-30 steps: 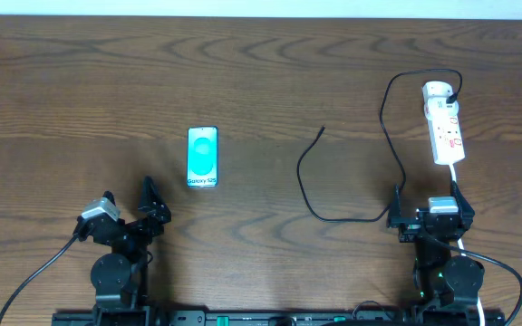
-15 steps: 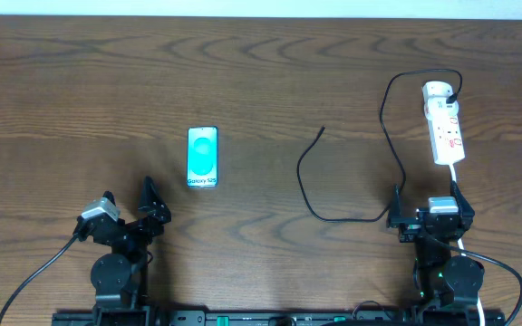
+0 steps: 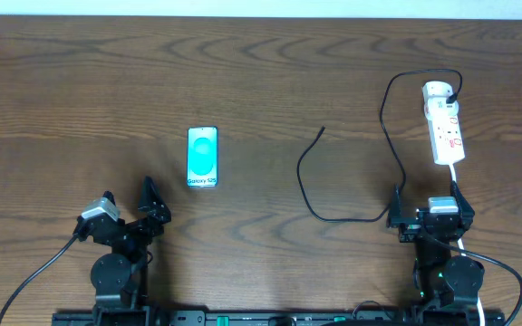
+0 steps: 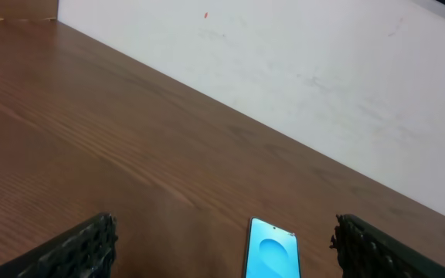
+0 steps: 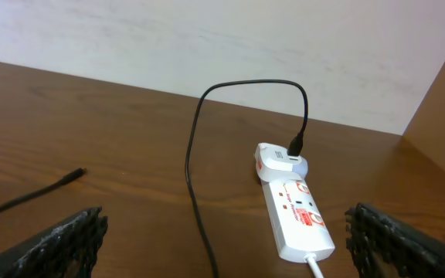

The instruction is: Plug charger to phone and switch on socket

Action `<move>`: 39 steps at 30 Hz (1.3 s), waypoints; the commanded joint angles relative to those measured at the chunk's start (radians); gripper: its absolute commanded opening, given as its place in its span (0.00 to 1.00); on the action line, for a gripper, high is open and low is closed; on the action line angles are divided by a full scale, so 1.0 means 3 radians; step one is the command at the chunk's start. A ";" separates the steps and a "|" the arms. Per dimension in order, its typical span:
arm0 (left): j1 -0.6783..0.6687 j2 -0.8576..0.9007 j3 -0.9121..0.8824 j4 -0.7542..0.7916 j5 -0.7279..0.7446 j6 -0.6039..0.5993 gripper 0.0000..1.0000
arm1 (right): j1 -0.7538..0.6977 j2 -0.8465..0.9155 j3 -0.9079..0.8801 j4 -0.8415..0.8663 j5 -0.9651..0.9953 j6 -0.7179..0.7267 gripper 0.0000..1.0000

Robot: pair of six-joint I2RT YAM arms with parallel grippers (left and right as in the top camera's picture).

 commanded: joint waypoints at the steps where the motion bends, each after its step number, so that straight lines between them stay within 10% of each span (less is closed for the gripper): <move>1: -0.0015 -0.0023 -0.0066 -0.0123 -0.0043 0.0019 0.91 | 0.0022 -0.0019 -0.0004 -0.0015 0.0003 -0.0036 0.99; 29: -0.0015 0.0060 0.0206 0.0042 0.0058 0.0348 0.91 | 0.0022 -0.0019 -0.0004 -0.0015 0.0003 -0.0036 0.99; 39: -0.0015 0.1586 0.1771 -0.0502 0.0365 0.0573 0.91 | 0.0022 -0.0019 -0.0004 -0.0015 0.0003 -0.0036 0.99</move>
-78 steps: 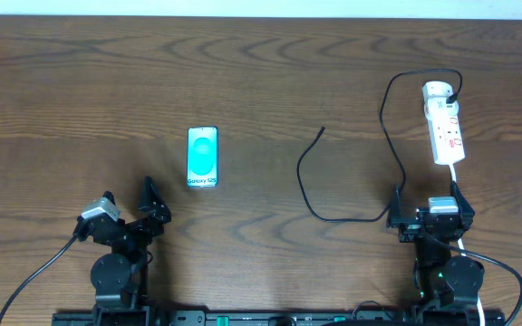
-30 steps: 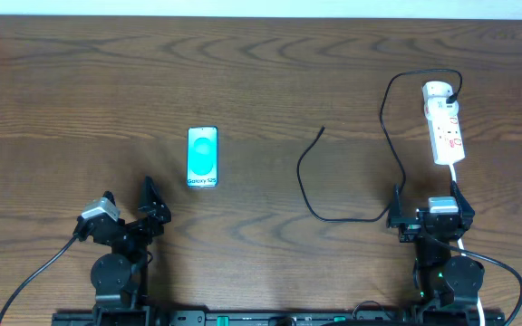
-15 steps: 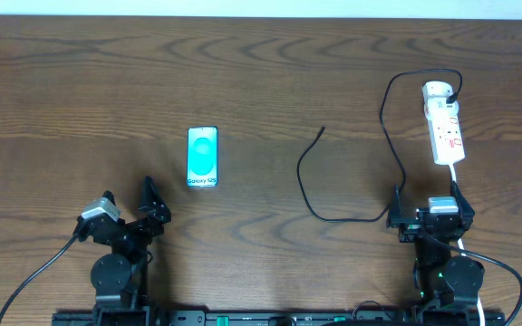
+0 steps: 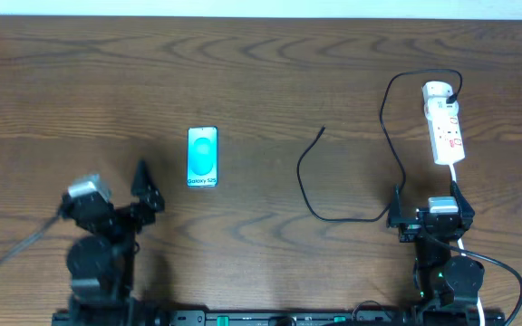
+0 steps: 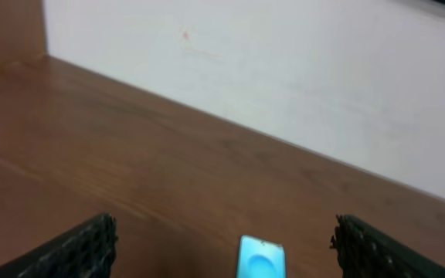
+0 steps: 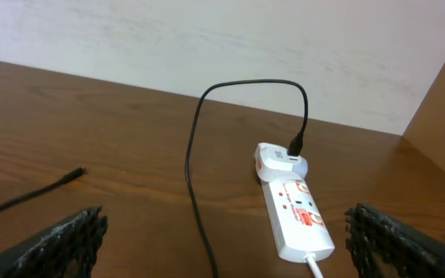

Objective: Plug charger to phone and switch on socket
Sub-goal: 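Raise the left arm and move the left gripper above the phone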

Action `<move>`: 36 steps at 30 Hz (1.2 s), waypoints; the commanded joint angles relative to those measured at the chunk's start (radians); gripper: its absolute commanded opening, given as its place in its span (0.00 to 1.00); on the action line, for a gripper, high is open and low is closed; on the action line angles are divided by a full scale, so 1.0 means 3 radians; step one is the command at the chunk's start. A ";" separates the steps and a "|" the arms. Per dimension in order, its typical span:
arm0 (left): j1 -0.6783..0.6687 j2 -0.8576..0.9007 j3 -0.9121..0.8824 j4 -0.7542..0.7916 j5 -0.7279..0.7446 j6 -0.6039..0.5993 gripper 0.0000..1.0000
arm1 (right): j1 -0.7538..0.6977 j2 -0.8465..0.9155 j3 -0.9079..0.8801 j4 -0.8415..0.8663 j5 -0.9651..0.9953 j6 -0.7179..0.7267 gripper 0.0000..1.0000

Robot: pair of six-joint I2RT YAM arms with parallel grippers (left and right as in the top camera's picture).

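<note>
A phone [image 4: 202, 157] with a lit blue screen lies flat left of the table's middle; its top edge shows in the left wrist view [image 5: 261, 259]. My left gripper [image 4: 120, 204] stands open just below and left of it, nothing between its fingers. A black charger cable [image 4: 311, 181] curls across the middle, its loose plug end [image 4: 322, 129] bare on the wood, also in the right wrist view [image 6: 76, 174]. The cable runs to a white adapter [image 6: 280, 160] in the white socket strip [image 4: 444, 127] at far right. My right gripper [image 4: 429, 213] is open below the strip.
The brown wooden table [image 4: 261, 72] ends at a white wall [image 6: 207, 38] at the back. The strip's white mains lead [image 4: 465, 237] runs down past my right arm. A wooden side panel stands at the right.
My left arm has shifted to the left and back from the phone, so the phone looks smaller and lower in its wrist view. The right arm, cable and strip have not moved.
</note>
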 commanded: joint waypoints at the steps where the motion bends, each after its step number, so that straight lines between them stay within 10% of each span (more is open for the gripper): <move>1: -0.0015 0.0684 0.0707 -0.0239 0.0247 0.0215 0.91 | 0.0022 -0.0020 -0.0004 -0.0011 0.0001 -0.0036 0.99; 16: -0.0017 0.3719 0.3796 -0.2406 0.0460 0.0388 0.91 | 0.0022 -0.0020 -0.0005 -0.0011 0.0001 -0.0036 0.99; 33: -0.0025 0.3974 0.3877 -0.2778 0.0890 0.0846 0.91 | 0.0022 -0.0020 -0.0004 -0.0011 0.0001 -0.0036 0.99; 34: -0.0025 0.3974 0.3877 -0.2787 0.0889 0.0846 0.89 | 0.0022 -0.0020 -0.0004 -0.0011 0.0001 -0.0036 0.99; 36: -0.0025 0.3974 0.3877 -0.2778 0.0889 0.0846 0.46 | 0.0022 -0.0020 -0.0004 -0.0011 0.0001 -0.0036 0.99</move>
